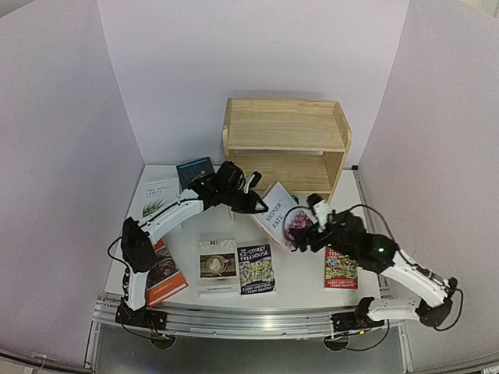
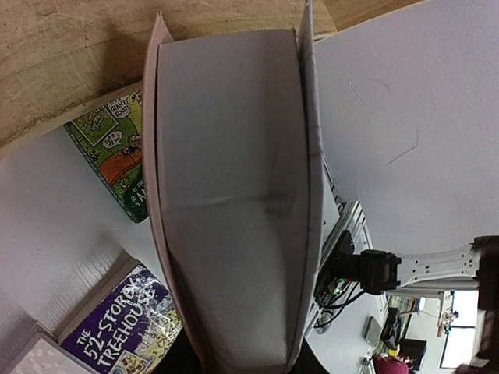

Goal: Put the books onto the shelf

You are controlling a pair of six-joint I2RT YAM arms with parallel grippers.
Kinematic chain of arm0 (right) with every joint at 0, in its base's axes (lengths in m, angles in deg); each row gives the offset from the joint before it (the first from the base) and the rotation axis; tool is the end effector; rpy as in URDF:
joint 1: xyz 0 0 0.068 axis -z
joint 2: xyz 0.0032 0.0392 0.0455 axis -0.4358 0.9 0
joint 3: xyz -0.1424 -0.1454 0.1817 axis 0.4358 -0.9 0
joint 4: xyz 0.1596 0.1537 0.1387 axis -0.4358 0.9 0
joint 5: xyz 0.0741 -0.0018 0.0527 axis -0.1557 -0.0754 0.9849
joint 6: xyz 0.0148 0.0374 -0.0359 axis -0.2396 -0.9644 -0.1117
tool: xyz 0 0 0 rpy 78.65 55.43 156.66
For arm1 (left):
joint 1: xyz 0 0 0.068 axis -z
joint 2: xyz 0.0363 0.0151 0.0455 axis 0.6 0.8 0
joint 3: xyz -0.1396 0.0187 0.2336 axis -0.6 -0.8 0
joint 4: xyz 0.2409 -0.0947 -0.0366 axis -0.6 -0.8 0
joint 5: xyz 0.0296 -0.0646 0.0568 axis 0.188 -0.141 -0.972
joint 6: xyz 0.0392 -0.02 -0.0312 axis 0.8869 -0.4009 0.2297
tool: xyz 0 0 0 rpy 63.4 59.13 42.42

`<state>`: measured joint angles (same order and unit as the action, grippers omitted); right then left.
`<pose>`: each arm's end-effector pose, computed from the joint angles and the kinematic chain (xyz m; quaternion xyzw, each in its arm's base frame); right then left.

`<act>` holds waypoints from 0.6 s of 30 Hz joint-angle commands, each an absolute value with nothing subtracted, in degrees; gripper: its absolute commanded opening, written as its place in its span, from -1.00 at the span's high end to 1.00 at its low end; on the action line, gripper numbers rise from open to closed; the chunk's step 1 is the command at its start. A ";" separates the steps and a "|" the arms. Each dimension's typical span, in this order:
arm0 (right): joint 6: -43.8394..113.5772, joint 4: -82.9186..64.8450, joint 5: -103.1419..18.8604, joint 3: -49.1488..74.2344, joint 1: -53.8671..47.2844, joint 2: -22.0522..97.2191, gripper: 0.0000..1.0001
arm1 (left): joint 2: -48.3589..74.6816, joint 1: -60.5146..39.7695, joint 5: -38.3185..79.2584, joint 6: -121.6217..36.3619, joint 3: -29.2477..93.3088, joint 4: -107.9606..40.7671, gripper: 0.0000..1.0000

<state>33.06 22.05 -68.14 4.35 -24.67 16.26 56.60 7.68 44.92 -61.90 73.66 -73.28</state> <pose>0.1487 0.1628 0.3900 -0.2148 0.8043 0.1489 0.5337 0.3236 -0.3457 0.3125 0.2171 0.8589 -0.4398 0.1473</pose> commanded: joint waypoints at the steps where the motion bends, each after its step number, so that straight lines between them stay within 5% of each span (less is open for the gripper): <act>1: 47.48 14.18 -94.34 4.28 -40.78 27.71 -0.97 | 55.39 7.24 37.74 -71.17 79.33 -74.20 0.53; 15: 63.61 -13.03 -125.63 8.53 -43.56 56.00 -0.96 | 57.02 6.62 38.80 -75.86 80.73 -74.31 0.51; 18: 63.61 -14.05 -130.06 9.06 -42.34 58.10 -0.82 | 56.95 6.38 39.01 -76.01 80.73 -74.38 0.51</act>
